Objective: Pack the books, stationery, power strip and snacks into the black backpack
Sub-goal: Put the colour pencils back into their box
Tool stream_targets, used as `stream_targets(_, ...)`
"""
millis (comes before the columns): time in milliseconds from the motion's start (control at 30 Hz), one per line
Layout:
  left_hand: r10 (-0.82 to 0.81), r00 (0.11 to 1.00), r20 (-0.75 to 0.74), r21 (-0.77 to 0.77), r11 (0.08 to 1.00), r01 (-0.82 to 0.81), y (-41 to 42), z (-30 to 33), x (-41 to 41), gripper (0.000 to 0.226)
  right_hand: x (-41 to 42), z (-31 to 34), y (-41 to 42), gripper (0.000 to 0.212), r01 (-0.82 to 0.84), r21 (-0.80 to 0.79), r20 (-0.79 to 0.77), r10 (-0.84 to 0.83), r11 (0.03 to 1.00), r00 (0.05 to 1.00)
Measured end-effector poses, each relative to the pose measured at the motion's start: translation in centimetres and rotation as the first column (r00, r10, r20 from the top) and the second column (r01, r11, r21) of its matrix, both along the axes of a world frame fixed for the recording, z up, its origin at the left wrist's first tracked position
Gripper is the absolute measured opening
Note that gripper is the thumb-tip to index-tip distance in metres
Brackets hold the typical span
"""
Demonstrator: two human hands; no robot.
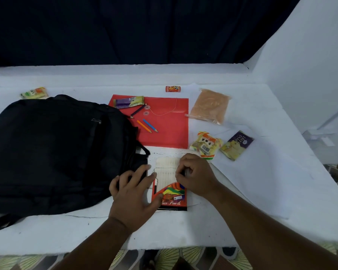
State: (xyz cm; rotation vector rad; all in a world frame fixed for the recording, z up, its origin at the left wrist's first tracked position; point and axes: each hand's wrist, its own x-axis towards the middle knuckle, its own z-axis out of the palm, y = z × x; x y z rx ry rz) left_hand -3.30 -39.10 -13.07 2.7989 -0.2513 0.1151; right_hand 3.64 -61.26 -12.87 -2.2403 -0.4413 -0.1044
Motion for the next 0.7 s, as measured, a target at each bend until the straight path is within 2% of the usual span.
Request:
stream_targets(200, -0.053, 0.996, -0.076, 0.094, 0.994, 0.060, 0.4, 3.5, 1.9, 0.053, -0.1, 0.2, 0.3, 0.007, 0.021, -0.025, -0.019, -0.021, 0.999, 1.000)
stream_targets(300, -0.083, 0.993, 0.078, 0.021, 0.996, 0.082, 0.9, 6.8, 4.7, 0.047, -0.1, 0.2, 0.1, 0.014, 0.026, -0.055, -0.032, -0.028, 0.998, 0.999)
stream_targets(400, -0.057, 0.981, 0.187, -0.070, 0.995, 0.071, 2.0, 8.0, 9.2, 0.028, 0.0, 0.2, 0.1, 0.016, 0.045, -0.067, -0.041, -0.048, 0.997, 0.998)
stream_targets(533, -0.163, 0.985, 0.061, 0.022, 0.986, 0.162, 2.7, 8.2, 14.7, 0.035, 0.1, 0.0, 0.3, 0.014, 0.063, -0.089, -0.044, -0.067, 0.994, 0.997)
stream_targets(700, -0.184, 0.976, -0.119, 0.270, 0.940, 0.210, 1.6, 6.9, 18.8, 0.048, 0.2, 0.1, 0.4, 0.019, 0.060, -0.122, -0.012, -0.062, 0.991, 0.998)
